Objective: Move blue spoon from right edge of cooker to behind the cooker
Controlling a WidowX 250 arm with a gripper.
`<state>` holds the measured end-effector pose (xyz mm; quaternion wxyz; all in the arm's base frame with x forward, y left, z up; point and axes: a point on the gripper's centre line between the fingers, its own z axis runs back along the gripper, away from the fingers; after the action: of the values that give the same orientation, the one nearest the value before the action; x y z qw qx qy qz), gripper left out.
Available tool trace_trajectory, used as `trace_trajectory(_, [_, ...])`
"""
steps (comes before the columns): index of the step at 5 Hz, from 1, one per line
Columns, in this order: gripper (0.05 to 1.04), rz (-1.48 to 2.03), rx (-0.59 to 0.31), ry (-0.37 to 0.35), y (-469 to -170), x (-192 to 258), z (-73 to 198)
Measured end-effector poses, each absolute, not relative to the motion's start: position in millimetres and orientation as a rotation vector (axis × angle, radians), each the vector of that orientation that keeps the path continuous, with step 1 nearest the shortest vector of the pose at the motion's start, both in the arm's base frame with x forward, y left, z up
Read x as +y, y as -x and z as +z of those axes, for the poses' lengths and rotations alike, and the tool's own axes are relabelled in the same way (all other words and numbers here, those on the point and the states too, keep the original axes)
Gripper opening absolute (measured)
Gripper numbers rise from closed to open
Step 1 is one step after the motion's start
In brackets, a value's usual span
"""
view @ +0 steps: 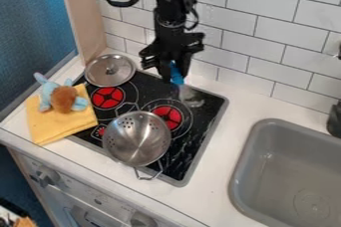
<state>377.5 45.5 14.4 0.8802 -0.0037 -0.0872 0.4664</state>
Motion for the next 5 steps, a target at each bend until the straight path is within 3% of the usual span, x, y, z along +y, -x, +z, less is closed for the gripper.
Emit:
trace_trajectory(1, [0.378,1.225,-0.206,0.016,-377.1,58.9,14.0])
trace_trajectory(2, [0.377,1.465,-0.165,0.026,-381.3,65.5,11.4])
trace_trajectory(3, [0.378,1.539,-0.074,0.016,-386.8,69.5,-12.3])
trace_trajectory(5, [0.378,1.547,-0.008,-0.046,-394.6,73.4,-46.1])
